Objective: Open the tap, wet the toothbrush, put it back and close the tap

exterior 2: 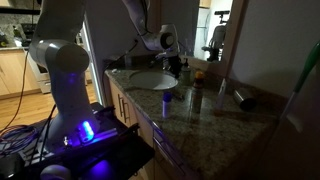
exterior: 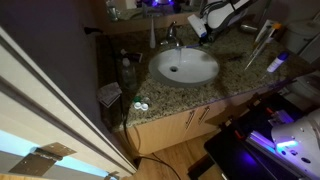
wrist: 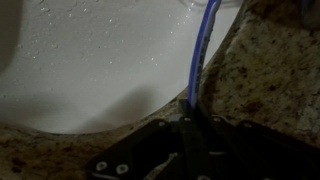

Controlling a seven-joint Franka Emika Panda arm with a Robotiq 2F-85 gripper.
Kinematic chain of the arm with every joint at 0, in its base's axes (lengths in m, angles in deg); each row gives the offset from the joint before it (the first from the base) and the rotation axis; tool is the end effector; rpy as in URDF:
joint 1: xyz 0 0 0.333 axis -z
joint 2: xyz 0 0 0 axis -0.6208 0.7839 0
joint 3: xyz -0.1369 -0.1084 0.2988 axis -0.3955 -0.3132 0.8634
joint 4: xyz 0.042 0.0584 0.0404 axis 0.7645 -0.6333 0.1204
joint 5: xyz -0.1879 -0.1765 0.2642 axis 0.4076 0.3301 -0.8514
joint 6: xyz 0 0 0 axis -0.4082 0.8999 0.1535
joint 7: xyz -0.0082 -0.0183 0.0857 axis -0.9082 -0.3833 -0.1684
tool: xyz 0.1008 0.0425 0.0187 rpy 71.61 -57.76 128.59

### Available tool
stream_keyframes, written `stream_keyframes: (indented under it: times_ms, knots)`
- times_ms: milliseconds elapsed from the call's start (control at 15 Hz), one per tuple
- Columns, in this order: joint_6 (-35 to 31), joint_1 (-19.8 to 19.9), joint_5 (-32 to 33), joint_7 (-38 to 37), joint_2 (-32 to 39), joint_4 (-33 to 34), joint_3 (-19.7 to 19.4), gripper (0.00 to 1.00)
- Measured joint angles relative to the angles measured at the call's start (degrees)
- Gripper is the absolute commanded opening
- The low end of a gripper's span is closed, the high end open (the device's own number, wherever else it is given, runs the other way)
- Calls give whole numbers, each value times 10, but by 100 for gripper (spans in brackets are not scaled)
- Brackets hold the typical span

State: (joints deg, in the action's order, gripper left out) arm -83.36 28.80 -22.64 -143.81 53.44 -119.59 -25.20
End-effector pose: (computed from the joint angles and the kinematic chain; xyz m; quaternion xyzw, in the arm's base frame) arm 0.6090 -0.0084 0.3018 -0.6512 0.7486 -0.1207 0.0314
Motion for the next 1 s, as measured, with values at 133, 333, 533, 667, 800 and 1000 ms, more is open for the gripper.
stream_keyframes:
  times_ms: [133, 333, 533, 667, 800, 1000]
  knots:
    - [3, 1, 0, 2, 0, -2, 0, 2]
    - [5, 1, 0, 4, 0, -3, 0, 2]
    - [4, 1, 0, 4, 0, -3, 0, 2]
    - [5, 2, -3, 7, 0, -3, 4, 2]
    - [5, 2, -5, 11, 0, -3, 8, 9]
    - [5, 2, -6, 11, 0, -3, 11, 9]
